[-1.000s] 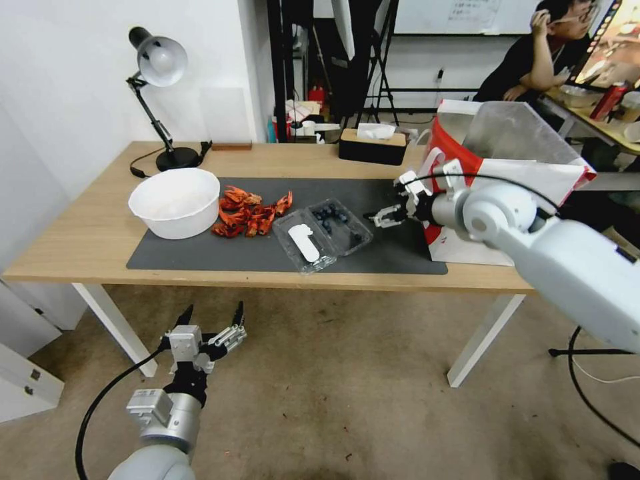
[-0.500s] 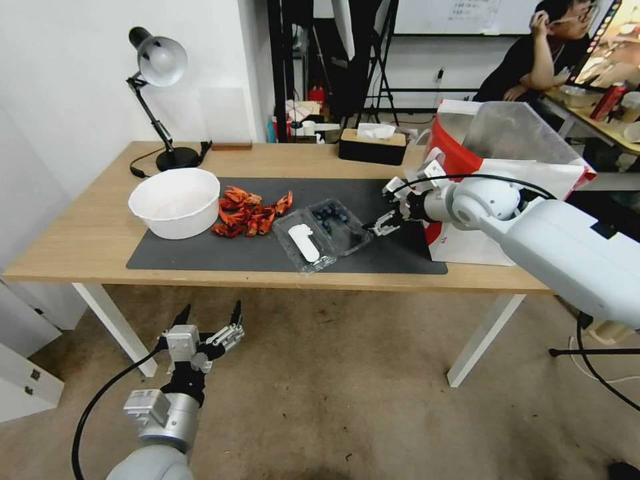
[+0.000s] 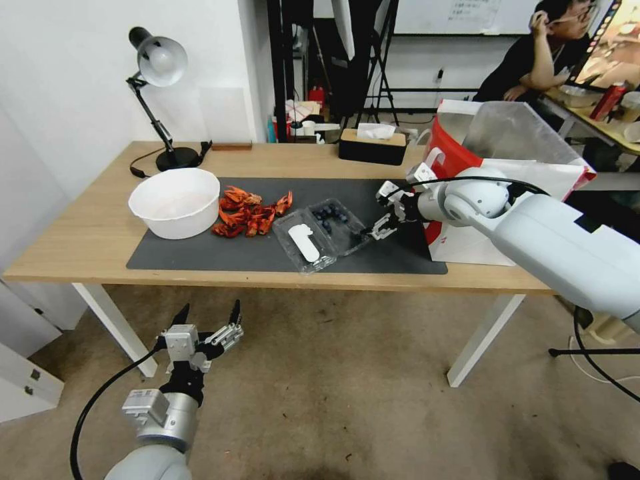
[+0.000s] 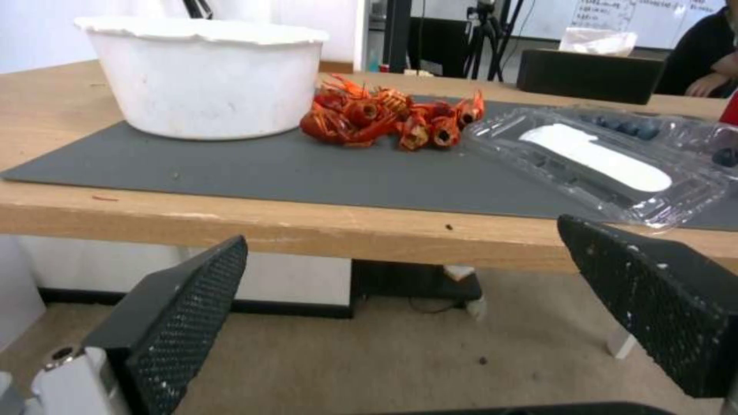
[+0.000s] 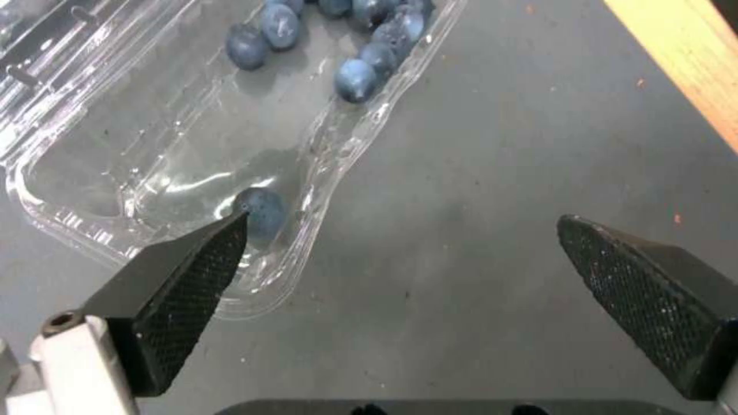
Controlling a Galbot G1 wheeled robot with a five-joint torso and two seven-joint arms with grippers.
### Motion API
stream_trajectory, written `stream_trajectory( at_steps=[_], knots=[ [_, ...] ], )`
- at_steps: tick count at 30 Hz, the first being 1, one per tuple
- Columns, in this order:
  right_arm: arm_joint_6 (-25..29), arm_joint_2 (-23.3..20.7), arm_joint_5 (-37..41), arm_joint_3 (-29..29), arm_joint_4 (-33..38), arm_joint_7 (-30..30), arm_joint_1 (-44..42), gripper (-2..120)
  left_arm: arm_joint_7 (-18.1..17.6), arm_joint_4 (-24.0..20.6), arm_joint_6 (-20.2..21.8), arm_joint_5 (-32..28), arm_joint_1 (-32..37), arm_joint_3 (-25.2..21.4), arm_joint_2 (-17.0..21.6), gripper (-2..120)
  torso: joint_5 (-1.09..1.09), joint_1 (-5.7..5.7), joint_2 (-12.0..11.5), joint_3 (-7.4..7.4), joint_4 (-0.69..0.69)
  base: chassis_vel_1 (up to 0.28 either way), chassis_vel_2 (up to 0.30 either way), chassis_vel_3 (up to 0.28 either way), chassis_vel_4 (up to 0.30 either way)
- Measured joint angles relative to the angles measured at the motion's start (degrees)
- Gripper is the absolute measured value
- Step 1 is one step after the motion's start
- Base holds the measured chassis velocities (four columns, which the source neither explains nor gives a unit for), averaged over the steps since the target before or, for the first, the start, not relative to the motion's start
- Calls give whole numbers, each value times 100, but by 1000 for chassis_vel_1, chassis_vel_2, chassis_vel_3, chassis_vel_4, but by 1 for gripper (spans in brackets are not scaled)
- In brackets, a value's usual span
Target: Close the takeout container lid, then place the container into the takeout bag.
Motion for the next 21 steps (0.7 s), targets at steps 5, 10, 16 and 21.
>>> stream_trajectory(
  at_steps=[5,10,16,21],
  knots=[
    [-9,62,-30,-39,-68,-43,-5,100,1,2,2,-4,-2,-14,-3,100,0,0,0,0,0,0,0,0,0],
    [-66,215,-7,-47,-186,13,-28,100,-7,-27,2,-10,19,-40,-13,100,0,0,0,0,0,0,0,0,0],
    [-133,285,-2,-45,-254,129,-53,100,-12,11,-1,7,27,-15,-36,100,0,0,0,0,0,0,0,0,0],
    [-168,203,-13,29,-233,164,-115,100,-18,20,-3,24,26,12,-48,100,0,0,0,0,0,0,0,0,0]
  ],
)
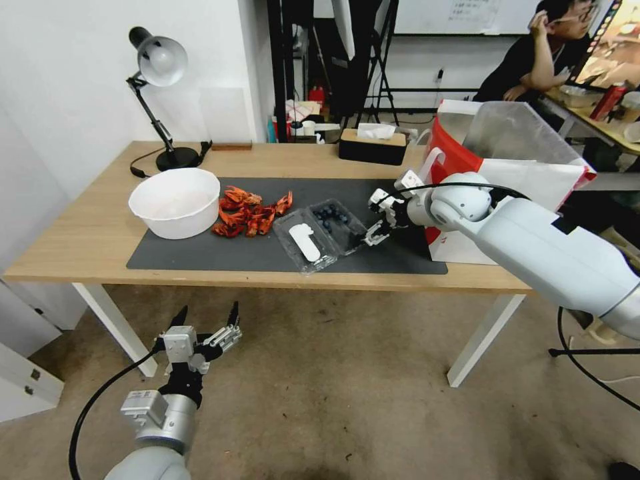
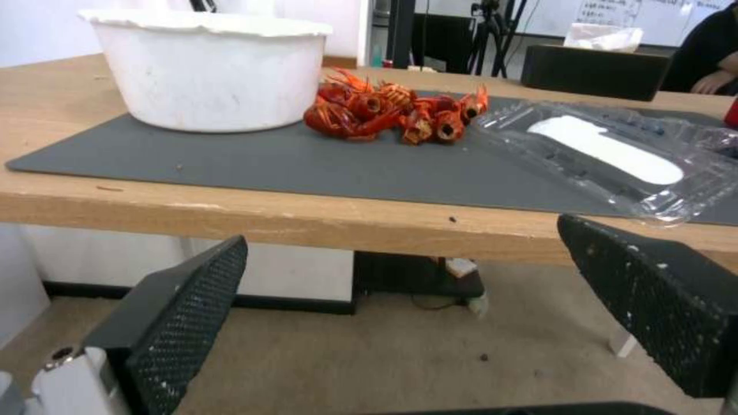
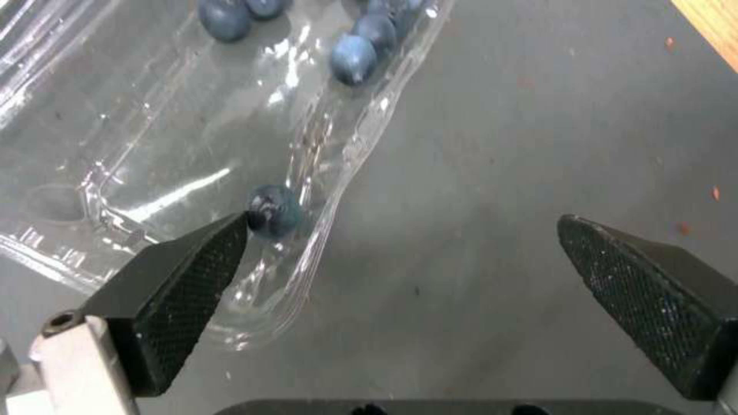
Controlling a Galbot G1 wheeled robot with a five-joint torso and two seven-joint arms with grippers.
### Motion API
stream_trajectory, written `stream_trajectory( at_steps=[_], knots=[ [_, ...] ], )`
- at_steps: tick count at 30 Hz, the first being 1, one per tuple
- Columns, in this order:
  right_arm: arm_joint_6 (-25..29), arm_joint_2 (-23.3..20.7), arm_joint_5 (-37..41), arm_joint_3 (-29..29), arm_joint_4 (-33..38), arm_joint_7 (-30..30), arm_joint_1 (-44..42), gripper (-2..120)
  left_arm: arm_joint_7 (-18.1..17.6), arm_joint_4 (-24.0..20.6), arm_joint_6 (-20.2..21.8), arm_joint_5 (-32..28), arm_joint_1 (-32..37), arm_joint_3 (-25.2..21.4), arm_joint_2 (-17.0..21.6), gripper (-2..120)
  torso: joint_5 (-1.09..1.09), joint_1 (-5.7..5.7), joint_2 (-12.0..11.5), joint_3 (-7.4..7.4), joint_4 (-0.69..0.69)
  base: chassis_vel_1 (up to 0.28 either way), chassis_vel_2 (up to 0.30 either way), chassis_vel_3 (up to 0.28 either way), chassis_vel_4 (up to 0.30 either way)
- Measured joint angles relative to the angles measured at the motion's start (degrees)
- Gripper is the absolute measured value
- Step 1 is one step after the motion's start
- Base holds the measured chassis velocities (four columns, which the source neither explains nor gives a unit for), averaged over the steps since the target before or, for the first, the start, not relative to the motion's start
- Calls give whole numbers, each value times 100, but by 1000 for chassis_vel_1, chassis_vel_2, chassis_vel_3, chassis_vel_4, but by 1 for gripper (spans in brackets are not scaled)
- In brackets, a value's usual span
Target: Close the takeout container lid, then place the container into the takeout bag.
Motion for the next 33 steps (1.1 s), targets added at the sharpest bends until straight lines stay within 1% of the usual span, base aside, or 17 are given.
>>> stream_trajectory(
  at_steps=[9,25,33],
  knots=[
    [-20,-77,13,208,95,118,-249,100,-12,54,-2,-1,-37,4,33,100,1,0,0,0,0,0,0,0,0],
    [-54,-42,129,200,160,317,-254,100,-55,131,-45,-36,-76,-1,83,100,0,0,0,0,1,0,0,0,0],
    [-61,-114,133,216,295,365,-332,100,-69,150,-54,-56,-87,-8,110,100,0,0,0,0,0,0,0,0,0]
  ],
)
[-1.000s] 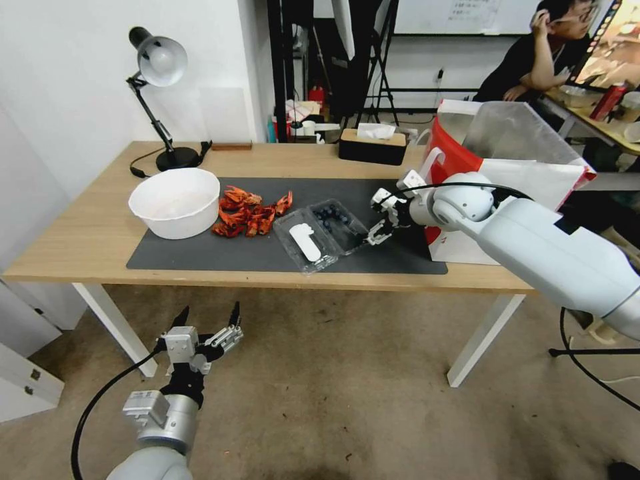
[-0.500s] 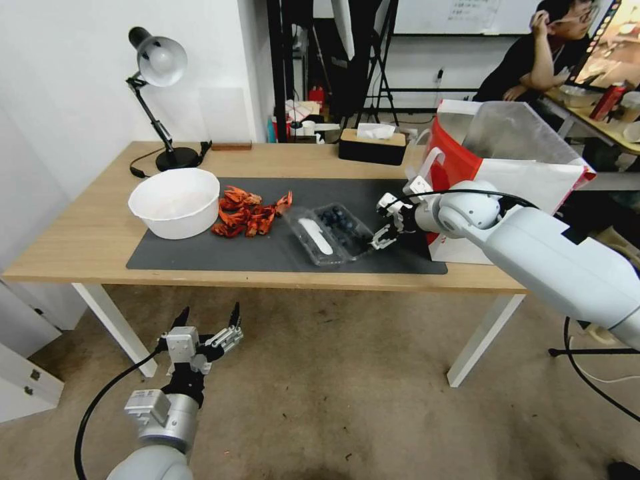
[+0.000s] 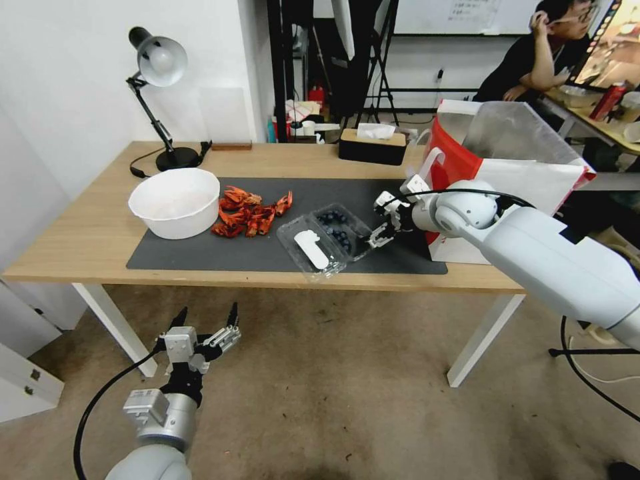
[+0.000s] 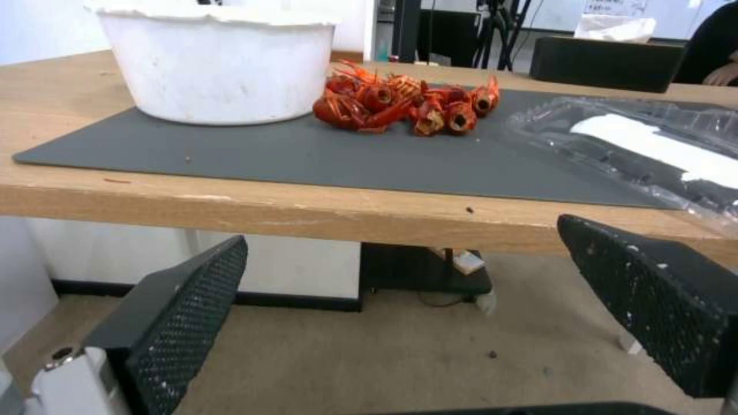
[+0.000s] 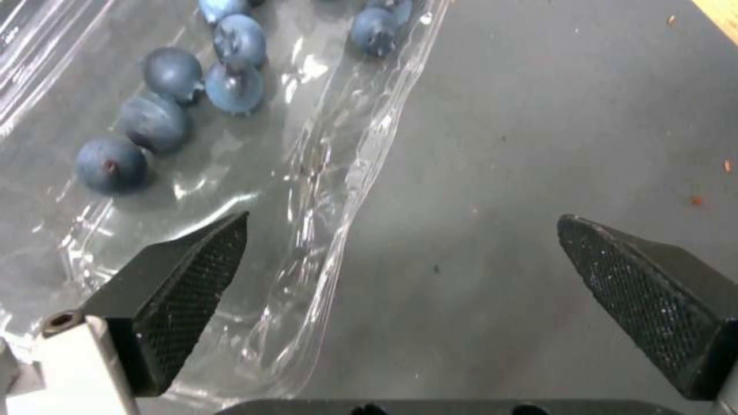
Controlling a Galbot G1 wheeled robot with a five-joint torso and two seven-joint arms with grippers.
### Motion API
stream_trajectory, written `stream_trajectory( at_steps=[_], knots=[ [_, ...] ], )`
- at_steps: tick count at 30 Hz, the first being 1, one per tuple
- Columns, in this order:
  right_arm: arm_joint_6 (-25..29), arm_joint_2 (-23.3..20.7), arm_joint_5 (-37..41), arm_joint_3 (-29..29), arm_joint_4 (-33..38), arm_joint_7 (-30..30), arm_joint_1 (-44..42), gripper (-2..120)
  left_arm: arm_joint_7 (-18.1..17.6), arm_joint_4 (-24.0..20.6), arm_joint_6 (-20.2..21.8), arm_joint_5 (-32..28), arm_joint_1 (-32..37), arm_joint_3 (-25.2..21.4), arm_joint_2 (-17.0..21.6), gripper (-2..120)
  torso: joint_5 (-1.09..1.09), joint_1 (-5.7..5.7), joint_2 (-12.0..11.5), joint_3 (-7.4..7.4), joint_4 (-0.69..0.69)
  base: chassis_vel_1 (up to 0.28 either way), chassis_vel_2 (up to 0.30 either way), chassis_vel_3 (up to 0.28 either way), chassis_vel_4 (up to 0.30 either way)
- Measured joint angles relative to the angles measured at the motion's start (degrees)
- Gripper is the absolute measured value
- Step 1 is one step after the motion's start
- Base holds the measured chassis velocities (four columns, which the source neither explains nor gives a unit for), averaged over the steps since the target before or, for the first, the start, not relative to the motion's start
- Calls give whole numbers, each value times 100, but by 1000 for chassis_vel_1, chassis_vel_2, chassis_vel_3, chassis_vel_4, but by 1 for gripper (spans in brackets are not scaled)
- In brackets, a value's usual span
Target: Close the takeout container lid, then place the container into the takeout bag.
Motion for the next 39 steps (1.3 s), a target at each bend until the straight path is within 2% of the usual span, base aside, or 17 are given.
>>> stream_trajectory(
  at_steps=[17,39],
  knots=[
    [-4,-289,54,133,362,85,-212,100,-2,35,0,3,-28,34,10,100,0,0,0,0,0,0,0,0,0],
    [-9,-411,130,257,756,301,-438,100,2,70,-38,56,-27,119,9,100,0,0,0,0,0,0,0,0,0]
  ],
)
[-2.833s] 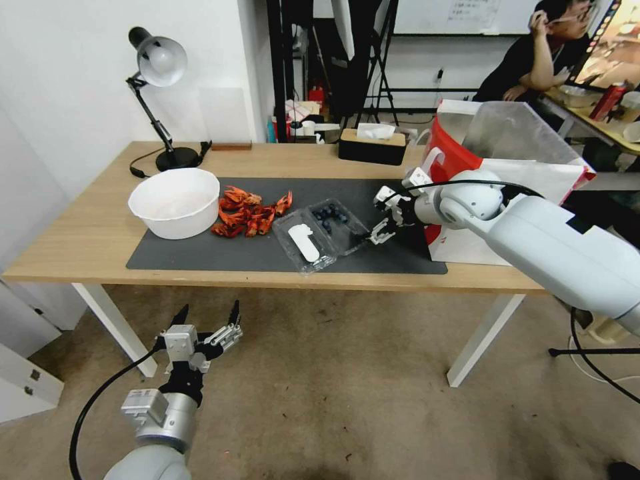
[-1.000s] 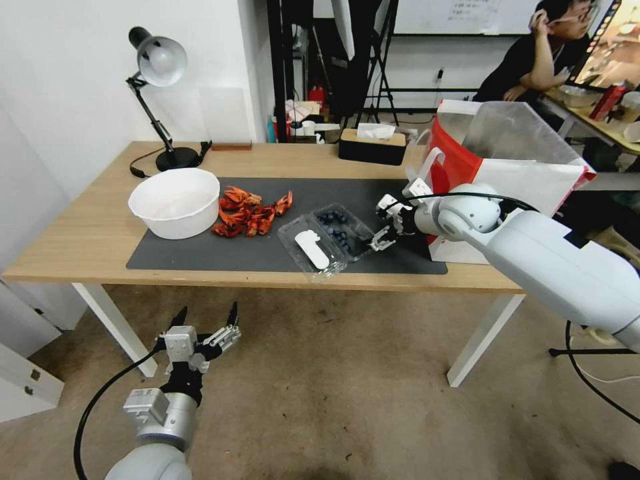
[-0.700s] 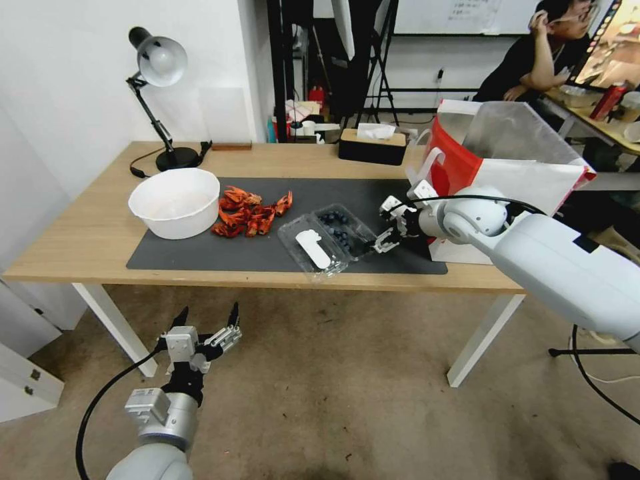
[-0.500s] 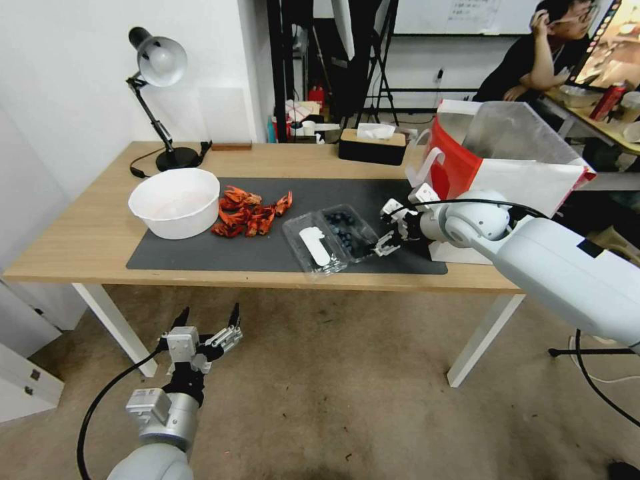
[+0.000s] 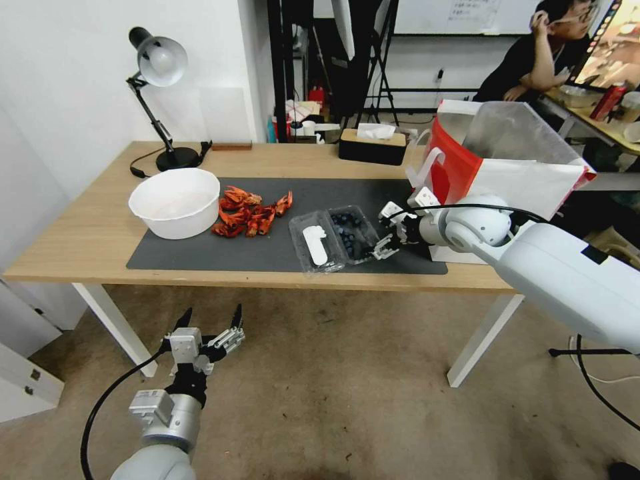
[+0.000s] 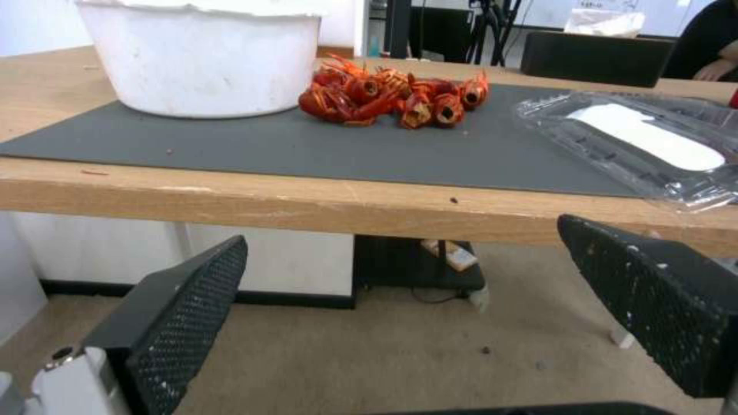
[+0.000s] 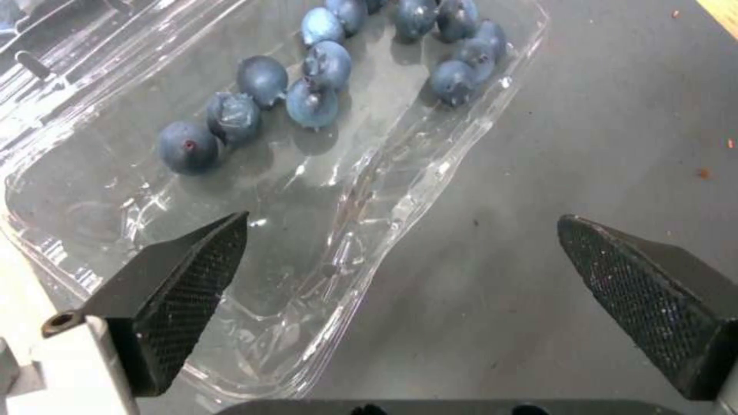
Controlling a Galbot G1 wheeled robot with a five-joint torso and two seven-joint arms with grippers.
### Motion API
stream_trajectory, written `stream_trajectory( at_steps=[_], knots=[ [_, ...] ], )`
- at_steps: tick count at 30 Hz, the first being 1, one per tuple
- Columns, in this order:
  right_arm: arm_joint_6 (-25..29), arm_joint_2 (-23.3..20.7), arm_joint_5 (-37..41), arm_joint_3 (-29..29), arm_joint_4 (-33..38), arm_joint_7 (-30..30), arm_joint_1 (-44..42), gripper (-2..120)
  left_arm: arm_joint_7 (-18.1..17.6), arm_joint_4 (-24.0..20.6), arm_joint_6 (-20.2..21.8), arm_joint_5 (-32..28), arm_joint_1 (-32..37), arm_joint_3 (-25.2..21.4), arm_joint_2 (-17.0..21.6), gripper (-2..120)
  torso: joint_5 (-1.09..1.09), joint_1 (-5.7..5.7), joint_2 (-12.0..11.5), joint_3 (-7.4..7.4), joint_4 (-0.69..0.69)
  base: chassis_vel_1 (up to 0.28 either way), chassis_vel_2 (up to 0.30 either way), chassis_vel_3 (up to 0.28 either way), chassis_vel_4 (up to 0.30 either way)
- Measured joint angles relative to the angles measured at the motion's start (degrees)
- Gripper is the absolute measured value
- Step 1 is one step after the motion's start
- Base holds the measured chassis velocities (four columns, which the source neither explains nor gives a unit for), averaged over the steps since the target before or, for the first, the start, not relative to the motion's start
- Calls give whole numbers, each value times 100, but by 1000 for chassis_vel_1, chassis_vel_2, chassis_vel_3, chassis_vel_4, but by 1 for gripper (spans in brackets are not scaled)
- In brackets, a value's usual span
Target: Close the takeout container lid, then place the container into the takeout bag.
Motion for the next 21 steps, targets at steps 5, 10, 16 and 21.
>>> stream_trajectory(
  at_steps=[5,10,16,21],
  knots=[
    [-1,-17,14,31,73,25,-58,100,3,9,-1,10,0,6,0,100,0,0,0,0,0,0,0,0,0],
    [-2,-37,16,88,127,42,-126,100,5,28,-8,30,-1,16,-3,100,0,0,0,0,0,0,0,0,0],
    [-2,-48,34,131,205,78,-200,100,5,48,-18,58,-6,28,-8,100,0,0,0,0,0,0,0,0,0],
    [-2,-42,47,138,253,102,-231,100,5,49,-20,61,-7,28,-6,100,0,0,0,0,0,0,0,0,0]
  ],
)
